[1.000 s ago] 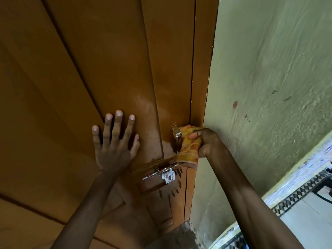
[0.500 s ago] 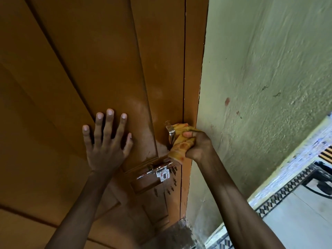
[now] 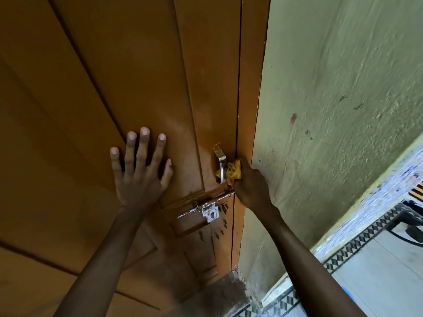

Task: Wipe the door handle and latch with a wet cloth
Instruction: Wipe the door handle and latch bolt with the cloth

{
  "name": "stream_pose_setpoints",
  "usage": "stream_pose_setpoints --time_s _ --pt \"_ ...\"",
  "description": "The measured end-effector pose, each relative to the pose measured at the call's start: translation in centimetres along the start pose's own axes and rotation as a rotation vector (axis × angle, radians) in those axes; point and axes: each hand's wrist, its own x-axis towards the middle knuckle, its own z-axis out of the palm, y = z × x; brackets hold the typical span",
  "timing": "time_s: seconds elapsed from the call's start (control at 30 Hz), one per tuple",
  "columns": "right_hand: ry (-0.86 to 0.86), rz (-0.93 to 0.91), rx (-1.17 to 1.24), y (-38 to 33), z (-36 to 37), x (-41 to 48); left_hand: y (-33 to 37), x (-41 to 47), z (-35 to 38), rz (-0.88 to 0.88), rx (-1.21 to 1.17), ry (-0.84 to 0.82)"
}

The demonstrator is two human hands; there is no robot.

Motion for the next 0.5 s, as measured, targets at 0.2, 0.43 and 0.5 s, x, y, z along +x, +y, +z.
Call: stream_pose_setpoints --time_s 0.2,0.43,0.5 --pt "-0.017 0.336 0.432 2.2 0.5 -1.8 0.0 -0.1 0.1 0.006 0.019 -0.001" --pt "0.216 0.418 0.496 3.8 5.0 -6.5 0.1 -0.2 0.1 -0.011 0.029 0.004" --pt "0.333 0.232 0.368 3.4 7.1 -6.6 0.1 -0.2 0.1 -0.012 0.034 -0.003"
